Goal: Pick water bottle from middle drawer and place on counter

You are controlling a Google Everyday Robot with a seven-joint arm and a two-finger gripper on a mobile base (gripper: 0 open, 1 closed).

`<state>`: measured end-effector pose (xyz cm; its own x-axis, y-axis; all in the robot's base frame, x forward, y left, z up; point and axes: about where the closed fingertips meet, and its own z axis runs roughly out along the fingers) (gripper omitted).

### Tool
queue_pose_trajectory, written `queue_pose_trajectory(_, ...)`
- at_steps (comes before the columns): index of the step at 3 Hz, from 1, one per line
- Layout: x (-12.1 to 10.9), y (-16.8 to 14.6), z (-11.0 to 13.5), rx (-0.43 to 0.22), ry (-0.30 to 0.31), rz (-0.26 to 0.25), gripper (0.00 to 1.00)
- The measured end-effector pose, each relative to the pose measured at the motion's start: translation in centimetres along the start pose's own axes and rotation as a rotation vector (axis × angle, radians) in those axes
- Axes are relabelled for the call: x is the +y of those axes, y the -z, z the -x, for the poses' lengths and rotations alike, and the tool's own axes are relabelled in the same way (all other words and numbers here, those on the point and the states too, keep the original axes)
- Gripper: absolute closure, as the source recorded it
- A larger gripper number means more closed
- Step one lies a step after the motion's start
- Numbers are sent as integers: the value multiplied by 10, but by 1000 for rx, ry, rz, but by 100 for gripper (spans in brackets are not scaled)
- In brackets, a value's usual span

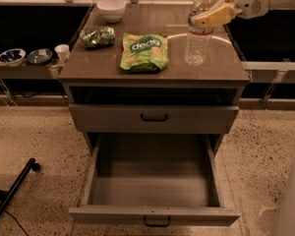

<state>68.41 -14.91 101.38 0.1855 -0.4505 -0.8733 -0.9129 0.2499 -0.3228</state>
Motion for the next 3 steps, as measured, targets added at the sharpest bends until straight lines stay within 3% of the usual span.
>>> queue_pose_trajectory(1, -36, -3, -29, 12, -29, -119, 97)
queue_pose_trajectory(2, -54, -3, -50, 29, -59, -184, 74)
queue_pose_trajectory(3, -58, -6, -72, 61, -87, -207, 51)
